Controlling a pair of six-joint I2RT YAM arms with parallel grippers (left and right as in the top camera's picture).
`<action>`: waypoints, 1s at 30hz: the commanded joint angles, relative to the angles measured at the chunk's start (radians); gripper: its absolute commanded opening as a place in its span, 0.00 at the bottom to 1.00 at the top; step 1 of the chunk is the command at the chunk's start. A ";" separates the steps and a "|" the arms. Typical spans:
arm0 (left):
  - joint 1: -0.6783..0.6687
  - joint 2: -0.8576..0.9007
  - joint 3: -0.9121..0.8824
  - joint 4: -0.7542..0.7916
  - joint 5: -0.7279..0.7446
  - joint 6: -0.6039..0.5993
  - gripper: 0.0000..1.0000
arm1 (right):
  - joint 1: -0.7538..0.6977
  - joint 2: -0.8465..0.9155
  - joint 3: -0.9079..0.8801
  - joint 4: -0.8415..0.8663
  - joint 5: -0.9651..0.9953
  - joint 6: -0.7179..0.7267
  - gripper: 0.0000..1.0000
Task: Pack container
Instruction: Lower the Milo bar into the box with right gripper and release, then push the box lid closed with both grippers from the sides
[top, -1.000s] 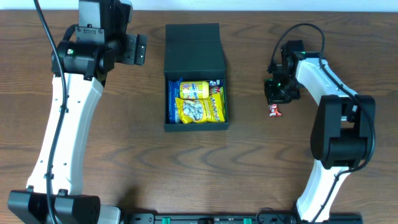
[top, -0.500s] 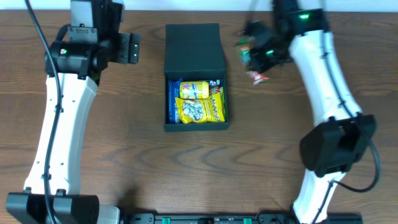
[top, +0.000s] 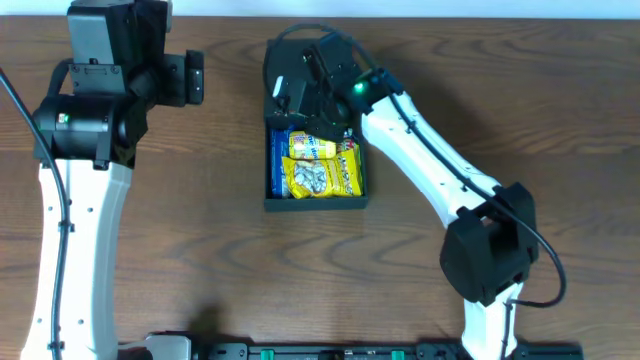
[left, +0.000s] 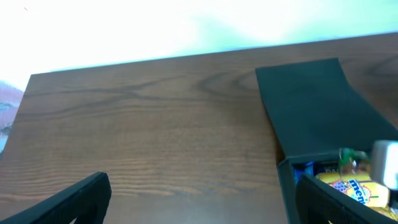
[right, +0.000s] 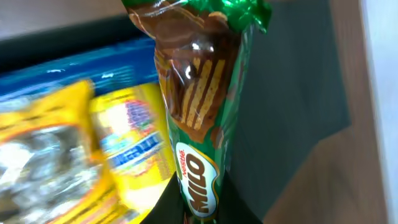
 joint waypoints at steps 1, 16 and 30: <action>0.004 -0.008 0.007 -0.006 0.000 -0.008 0.95 | 0.002 0.000 -0.049 0.040 0.053 -0.135 0.02; 0.005 -0.003 0.006 -0.007 0.000 -0.008 0.95 | 0.016 -0.012 -0.122 0.253 0.319 -0.060 0.99; 0.005 0.343 0.005 0.026 0.305 -0.195 0.06 | -0.399 -0.048 -0.123 0.012 -0.013 0.859 0.01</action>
